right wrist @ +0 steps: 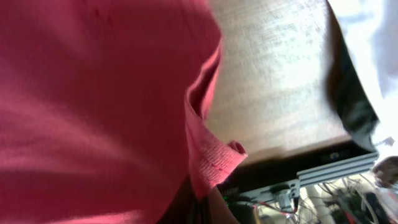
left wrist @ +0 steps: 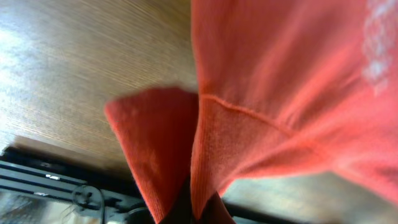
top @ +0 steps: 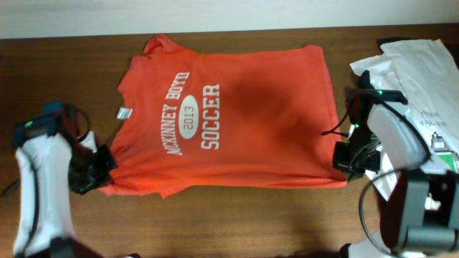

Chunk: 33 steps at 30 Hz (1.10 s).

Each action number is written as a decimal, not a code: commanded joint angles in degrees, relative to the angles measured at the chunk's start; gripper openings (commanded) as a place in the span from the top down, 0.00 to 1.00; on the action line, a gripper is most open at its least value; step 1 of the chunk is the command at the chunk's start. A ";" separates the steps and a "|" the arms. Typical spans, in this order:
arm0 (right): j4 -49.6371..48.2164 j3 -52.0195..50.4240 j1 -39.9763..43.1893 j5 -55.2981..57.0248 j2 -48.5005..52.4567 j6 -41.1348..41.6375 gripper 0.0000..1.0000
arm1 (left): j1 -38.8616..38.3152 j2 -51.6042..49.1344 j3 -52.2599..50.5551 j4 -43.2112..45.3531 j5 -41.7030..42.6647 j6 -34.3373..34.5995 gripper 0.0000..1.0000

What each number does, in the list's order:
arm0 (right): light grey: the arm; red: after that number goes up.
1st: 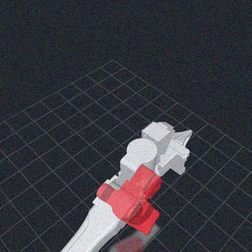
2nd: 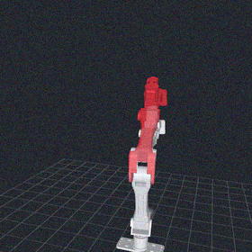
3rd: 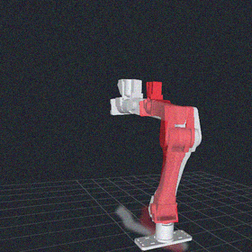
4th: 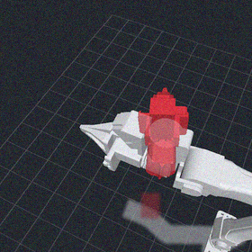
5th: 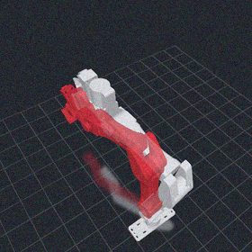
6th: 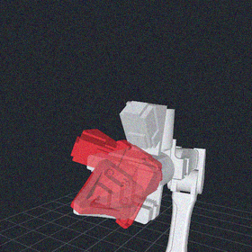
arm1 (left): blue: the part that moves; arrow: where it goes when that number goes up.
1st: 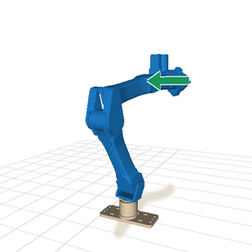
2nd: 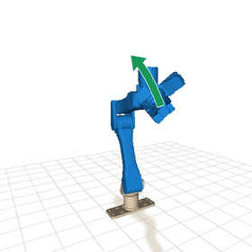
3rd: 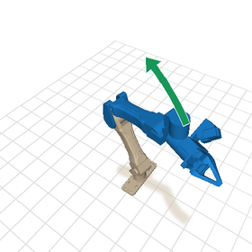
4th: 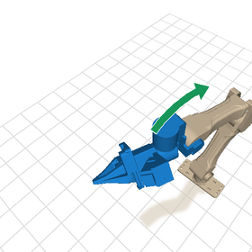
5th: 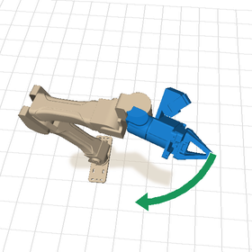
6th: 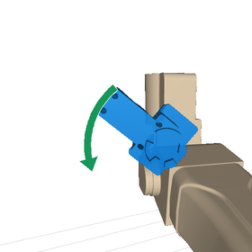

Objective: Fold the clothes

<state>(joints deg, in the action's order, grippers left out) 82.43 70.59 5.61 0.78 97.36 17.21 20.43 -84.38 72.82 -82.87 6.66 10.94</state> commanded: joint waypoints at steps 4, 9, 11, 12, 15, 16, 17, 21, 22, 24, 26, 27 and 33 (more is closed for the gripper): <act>2.05 -2.23 0.46 2.58 -9.16 3.21 0.96 | 5.51 11.52 -0.68 0.39 4.70 1.44 1.00; -6.62 -2.86 0.39 2.40 -9.01 0.07 0.96 | 5.51 9.84 -3.58 10.10 7.34 4.96 1.00; -12.46 -2.86 0.39 2.27 -8.92 -1.57 0.96 | 5.46 9.16 -6.36 15.02 8.63 6.67 1.00; -15.54 -2.86 0.39 1.97 -8.92 -2.12 0.96 | 5.46 8.72 -8.11 18.10 8.61 6.86 1.00; -23.93 -2.86 0.39 0.70 -8.87 -2.40 0.96 | 5.46 6.34 -12.33 28.04 8.66 6.88 1.00; -26.60 -2.86 0.39 -0.28 -8.87 -2.67 0.96 | 5.46 5.11 -12.96 30.36 8.68 6.91 1.00; -29.92 -2.86 0.39 -2.23 -8.87 -3.96 0.96 | 5.46 3.34 -13.22 32.52 9.29 7.63 1.00; -37.00 -2.86 0.39 -2.49 -7.72 -3.93 0.96 | 4.63 -4.72 -13.22 40.41 15.47 7.65 0.99; -38.01 -2.86 0.39 -2.51 -7.06 -3.93 0.96 | 4.37 -5.84 -13.22 41.68 15.47 7.65 0.99; -39.36 -2.86 0.39 -2.67 -5.64 -3.93 0.96 | 3.69 -8.37 -13.22 44.46 15.50 7.67 0.99; -41.40 -2.86 0.35 -3.74 -2.91 -5.03 0.96 | 2.89 -10.47 -13.22 46.53 15.45 7.67 0.99; -42.53 -2.86 0.35 -4.22 -1.05 -5.01 0.96 | 2.47 -11.34 -13.22 47.76 15.47 7.67 0.99; -48.33 -2.86 0.35 -5.46 4.42 -4.98 0.96 | 2.45 -11.63 -13.22 50.07 14.56 7.67 0.99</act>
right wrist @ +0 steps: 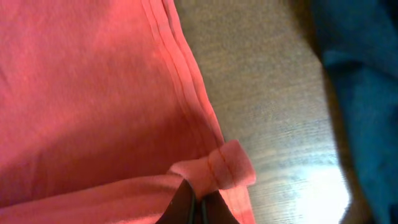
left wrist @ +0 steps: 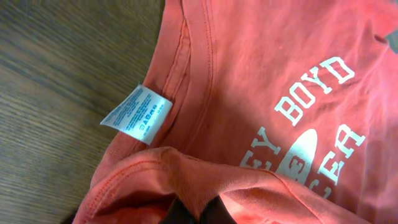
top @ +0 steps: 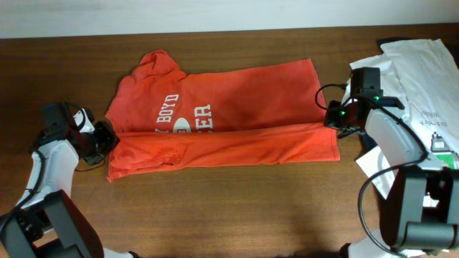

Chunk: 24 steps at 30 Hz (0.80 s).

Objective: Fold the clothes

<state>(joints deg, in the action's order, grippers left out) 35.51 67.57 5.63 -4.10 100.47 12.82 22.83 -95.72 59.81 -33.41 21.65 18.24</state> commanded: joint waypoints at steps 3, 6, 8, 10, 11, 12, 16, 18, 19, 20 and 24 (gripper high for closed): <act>-4.09 0.15 0.33 -0.87 2.05 -0.59 0.96 | 0.04 -0.28 -0.22 1.51 -0.42 0.37 0.99; -6.60 0.15 0.33 -1.77 2.08 -0.59 0.96 | 0.04 -0.28 -0.22 2.47 -0.42 0.37 0.99; -7.91 0.15 0.33 -2.29 2.08 -0.59 0.77 | 0.04 -0.28 -0.22 3.48 -0.42 0.37 0.89; -7.41 0.15 0.35 -2.80 2.08 -0.59 0.18 | 0.02 -0.28 -0.22 3.41 -0.37 0.37 0.28; -6.10 0.15 0.35 -2.78 2.08 -0.59 0.14 | 0.02 -0.28 -0.22 2.49 -0.37 0.31 0.21; -4.04 0.13 0.35 -2.75 2.08 -0.59 0.15 | 0.02 -0.28 -0.22 1.31 -0.39 0.11 0.20; 4.92 -0.81 0.33 -2.75 2.14 -0.59 0.31 | -2.78 -0.28 -0.22 0.37 0.04 -2.12 0.19; 5.25 -2.80 0.33 -2.78 2.14 -0.59 0.47 | -5.64 -0.28 -0.22 0.42 0.00 -5.01 0.19; 4.68 -4.98 0.33 -2.78 2.14 -0.59 0.59 | -7.89 -0.28 -0.22 0.42 -0.04 -6.45 0.19; 3.89 -6.58 0.35 -2.78 2.14 -0.59 0.63 | -9.42 -0.28 -0.22 0.42 -0.55 -6.58 0.19; 1.18 -13.88 0.35 -0.07 2.14 -0.52 0.73 | -17.97 -0.28 -0.22 0.31 -3.69 -8.15 0.19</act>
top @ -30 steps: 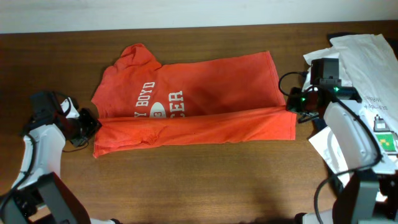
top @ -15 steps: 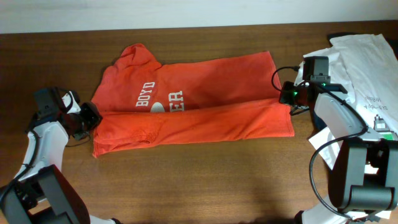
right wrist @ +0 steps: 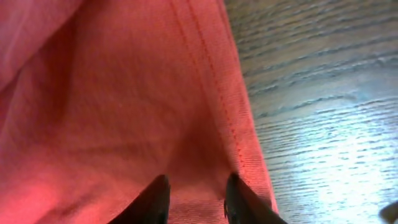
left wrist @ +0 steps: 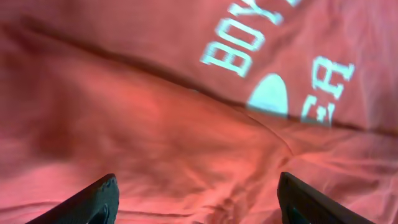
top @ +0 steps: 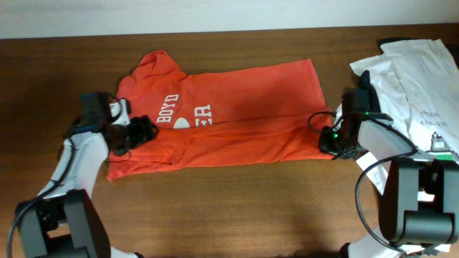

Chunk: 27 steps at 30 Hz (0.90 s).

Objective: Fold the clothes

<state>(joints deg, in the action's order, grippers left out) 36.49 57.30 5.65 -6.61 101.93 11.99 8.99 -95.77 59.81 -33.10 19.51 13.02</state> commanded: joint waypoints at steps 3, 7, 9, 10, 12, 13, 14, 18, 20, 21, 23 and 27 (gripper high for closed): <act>1.84 -3.89 0.42 4.11 0.68 0.48 0.81 | -8.92 -0.24 -0.22 -0.44 -5.01 -4.70 0.19; 2.27 -3.89 0.42 4.11 0.68 0.48 0.81 | -17.70 -0.46 -0.87 -3.45 -15.87 -5.70 0.21; 2.29 -3.89 0.42 4.09 0.68 0.48 0.81 | -20.15 -0.87 -1.92 -3.43 -18.86 -5.86 0.25; 2.29 -3.89 0.42 4.09 0.68 0.48 0.81 | -21.24 -1.29 -2.47 -3.41 -21.05 -5.86 0.27; 2.29 -3.89 0.42 4.09 0.68 0.48 0.81 | -22.36 -2.58 -2.78 -3.37 -25.24 -5.84 0.36; 2.34 -3.89 0.42 4.07 0.68 0.48 0.81 | -22.38 -3.34 -2.78 -3.19 -25.38 -5.84 0.41; 2.47 -3.89 0.42 4.07 0.68 0.48 0.81 | -22.38 -3.96 -2.78 -3.19 -25.35 -5.84 0.41; 5.66 -0.74 0.42 3.63 0.20 0.46 0.81 | -22.34 -5.81 -2.78 -1.88 -25.38 -5.81 0.81; 9.75 4.24 0.44 4.72 -0.09 0.46 0.81 | -22.32 -5.81 -2.78 0.76 -25.38 -4.74 0.98; 11.54 6.21 0.42 4.96 -0.09 0.46 0.81 | -22.32 -5.81 -2.75 1.97 -25.40 -4.74 0.99; 13.33 6.78 0.42 5.92 -0.09 0.48 0.81 | -21.99 -5.79 -2.75 2.78 -25.40 -4.72 0.99; 17.09 6.45 0.42 11.56 -0.02 2.40 0.80 | -18.51 -5.81 -2.78 -0.09 -25.38 -3.30 0.87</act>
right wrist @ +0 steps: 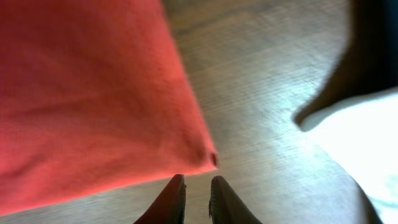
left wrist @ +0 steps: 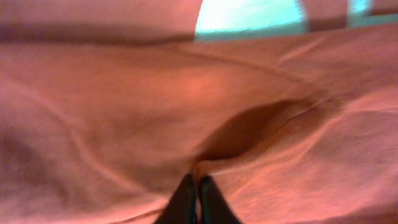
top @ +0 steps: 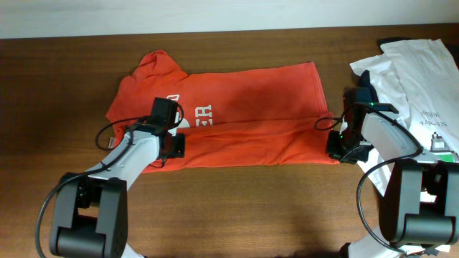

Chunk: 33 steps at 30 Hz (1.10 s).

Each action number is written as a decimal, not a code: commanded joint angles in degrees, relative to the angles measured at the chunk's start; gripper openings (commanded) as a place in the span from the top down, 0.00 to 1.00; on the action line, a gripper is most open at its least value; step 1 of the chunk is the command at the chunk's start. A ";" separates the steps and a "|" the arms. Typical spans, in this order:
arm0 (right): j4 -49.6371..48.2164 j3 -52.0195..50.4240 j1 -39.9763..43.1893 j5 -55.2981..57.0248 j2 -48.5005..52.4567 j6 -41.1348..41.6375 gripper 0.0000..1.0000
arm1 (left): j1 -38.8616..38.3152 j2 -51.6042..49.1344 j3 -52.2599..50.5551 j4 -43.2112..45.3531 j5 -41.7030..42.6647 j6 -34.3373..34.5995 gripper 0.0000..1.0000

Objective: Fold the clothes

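Note:
The orange T-shirt (top: pixel 244 93) lies folded lengthwise across the table, with part of its white lettering (top: pixel 201 111) showing above the folded layer. My left gripper (top: pixel 174 145) rests on that folded layer near the print. In the left wrist view it (left wrist: pixel 196 190) is shut on a small ridge of orange fabric (left wrist: pixel 261 124). My right gripper (top: pixel 338 150) sits at the shirt's lower right corner. In the right wrist view it (right wrist: pixel 198 186) is open a little over bare wood, just short of the shirt corner (right wrist: pixel 208 158), with nothing between the fingers.
A heap of white clothes (top: pixel 416 72) with a dark garment (top: pixel 362 75) beneath lies at the right end of the wooden table (top: pixel 237 215), close to the right arm. A white sheet (right wrist: pixel 354 143) lies to the right of the right gripper.
My left gripper was wide open over the shirt's left part; now it is further right and shut on a pinch of fabric. My right gripper has gone from the hem to the table beside the corner.
At first the shirt lay flat with its full print showing, and both grippers were shut on its near corners. Then the near half lay folded over the print, with both grippers still holding. Both then stood open on the shirt. Now the left has pinched the folded layer.

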<state>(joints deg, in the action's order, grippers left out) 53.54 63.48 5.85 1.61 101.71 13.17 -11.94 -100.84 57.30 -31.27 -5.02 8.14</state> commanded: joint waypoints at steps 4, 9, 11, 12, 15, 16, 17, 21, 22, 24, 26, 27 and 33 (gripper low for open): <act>-4.74 0.26 0.15 -9.33 0.20 -5.38 0.76 | 4.98 -0.74 -0.26 -4.85 1.25 5.95 0.52; -5.84 -0.72 0.17 -4.35 2.36 -3.21 0.73 | 5.01 -0.74 -0.31 -6.54 -1.92 6.75 0.51; -6.03 -0.76 0.17 -3.93 4.66 -3.26 0.73 | 5.05 -0.74 -1.38 -5.75 -4.24 9.03 0.46; -6.19 -0.76 0.17 -3.89 5.68 -3.26 0.73 | 5.11 -0.74 -2.45 -4.70 -4.26 9.22 0.44; -4.17 -0.76 0.24 1.14 6.80 -1.64 0.89 | 5.95 -0.74 -5.11 -2.64 -4.33 10.12 0.44; -2.67 -0.76 0.35 4.98 6.80 0.83 0.89 | 7.30 -0.74 -6.16 -2.54 -4.46 13.22 0.44; -1.01 -0.76 0.98 8.55 6.80 3.21 0.89 | 9.99 -0.74 -7.56 -2.34 -4.00 14.99 0.39; -1.05 -0.74 1.64 7.34 6.80 3.19 0.89 | 15.65 -0.74 -8.31 -2.75 -0.37 14.95 0.38; -0.85 -0.74 1.62 6.19 6.80 3.17 0.89 | 15.87 -0.74 -8.31 -3.32 1.25 14.95 0.37; 0.81 -0.74 1.62 3.91 6.78 2.12 0.89 | 15.87 -0.74 -8.31 -6.43 1.95 14.97 0.37; 3.87 -0.74 1.66 3.80 6.78 2.12 0.89 | 15.87 -0.74 -8.31 -11.19 1.57 14.99 0.37; 5.11 -0.74 1.68 3.80 6.78 2.12 0.89 | 16.00 -0.74 -8.31 -13.16 1.57 15.02 0.37; 14.71 -0.74 1.68 4.15 6.78 2.36 0.89 | 22.69 0.11 -8.31 -21.53 0.76 16.63 0.38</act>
<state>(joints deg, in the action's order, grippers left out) 67.16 63.16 7.16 4.32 107.98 15.03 7.35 -98.30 52.69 -50.92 1.32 23.86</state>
